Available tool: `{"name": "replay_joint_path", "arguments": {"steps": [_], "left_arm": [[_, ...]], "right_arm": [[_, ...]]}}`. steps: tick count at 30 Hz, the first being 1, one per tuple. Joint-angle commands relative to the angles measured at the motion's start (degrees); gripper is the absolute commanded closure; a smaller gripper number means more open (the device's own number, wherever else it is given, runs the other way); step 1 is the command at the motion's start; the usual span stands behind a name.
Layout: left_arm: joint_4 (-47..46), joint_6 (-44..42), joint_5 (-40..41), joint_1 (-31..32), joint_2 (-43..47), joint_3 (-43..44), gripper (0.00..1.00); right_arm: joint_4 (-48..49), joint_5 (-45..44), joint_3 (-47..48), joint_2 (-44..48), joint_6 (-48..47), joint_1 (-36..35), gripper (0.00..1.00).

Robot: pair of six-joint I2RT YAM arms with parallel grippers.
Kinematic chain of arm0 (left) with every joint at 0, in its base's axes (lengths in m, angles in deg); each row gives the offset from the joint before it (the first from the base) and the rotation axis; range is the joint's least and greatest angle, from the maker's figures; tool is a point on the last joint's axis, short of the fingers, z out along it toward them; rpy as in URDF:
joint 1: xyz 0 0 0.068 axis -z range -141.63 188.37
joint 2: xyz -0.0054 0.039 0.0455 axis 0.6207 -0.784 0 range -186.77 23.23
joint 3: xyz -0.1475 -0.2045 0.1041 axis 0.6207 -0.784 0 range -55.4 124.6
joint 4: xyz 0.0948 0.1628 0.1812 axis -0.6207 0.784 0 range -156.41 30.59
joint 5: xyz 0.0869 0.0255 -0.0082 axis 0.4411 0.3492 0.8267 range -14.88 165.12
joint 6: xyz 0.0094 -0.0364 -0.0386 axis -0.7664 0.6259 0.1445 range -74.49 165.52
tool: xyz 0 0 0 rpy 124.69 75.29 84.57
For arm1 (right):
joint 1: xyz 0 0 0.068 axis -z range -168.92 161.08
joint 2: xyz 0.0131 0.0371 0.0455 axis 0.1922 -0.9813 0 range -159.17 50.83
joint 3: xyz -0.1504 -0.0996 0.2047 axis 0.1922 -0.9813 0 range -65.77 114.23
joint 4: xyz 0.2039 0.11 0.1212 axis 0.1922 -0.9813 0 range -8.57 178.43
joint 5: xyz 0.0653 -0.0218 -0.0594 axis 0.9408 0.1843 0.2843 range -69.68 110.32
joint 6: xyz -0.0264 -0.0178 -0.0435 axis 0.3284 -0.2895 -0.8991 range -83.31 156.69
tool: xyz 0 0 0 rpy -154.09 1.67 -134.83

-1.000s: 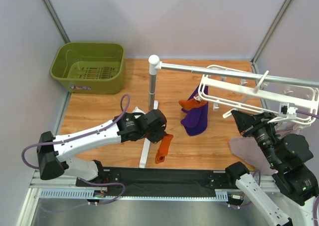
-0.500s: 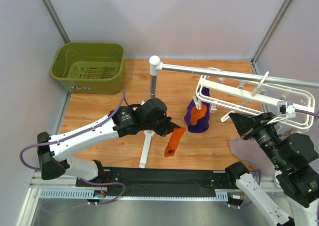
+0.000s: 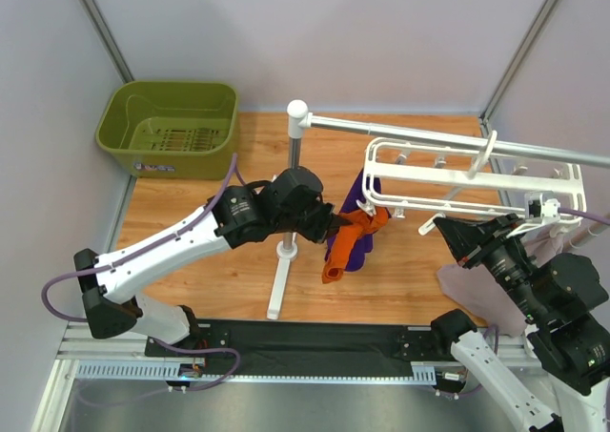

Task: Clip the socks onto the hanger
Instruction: Place the sock at the center of the board.

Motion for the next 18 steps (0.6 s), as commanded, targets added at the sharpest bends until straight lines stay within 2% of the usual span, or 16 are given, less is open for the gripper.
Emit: {"name": "replay_joint_path", "arguments": {"steps": [1,3,6,10,12,15,16,18], "left_arm": [[-0.7,6.3,1.6,0.3,-0.1,-3.4,1.00],[-0.8,1.7,3.2,0.5,-0.5,-4.1,1.00],[5.8,-4.7,4.2,0.8,-1.6,-4.1,1.00],[4.2,-14.4,6.4,1.7,-0.6,-10.9,1.00],[3.8,-15.7,7.5,2.2,1.0,-14.4,1.00],[-3.2,-13.6,10.6,2.8,3.4,-27.3,1.00],[-7.8,-13.4,10.9,2.8,3.8,-29.3,1.00],[-9.7,-13.7,11.4,2.6,2.6,-31.4,0.98]], "right_arm": [[-3.7,1.4,0.8,-1.0,-1.7,-0.2,1.00],[-3.7,1.2,0.7,-1.1,-1.6,-0.2,1.00],[-3.7,1.1,0.4,-1.0,-1.8,-0.2,1.00],[-3.5,0.6,0.1,-0.9,-1.9,-0.1,1.00],[-3.6,0.6,0.2,-0.9,-1.9,-0.1,1.00],[-3.8,0.3,0.1,-0.5,-1.9,-0.1,1.00],[-3.9,0.3,0.1,-0.4,-1.9,-0.1,1.00],[-4.7,0.0,0.1,-0.4,-2.1,-0.2,1.00]]}}
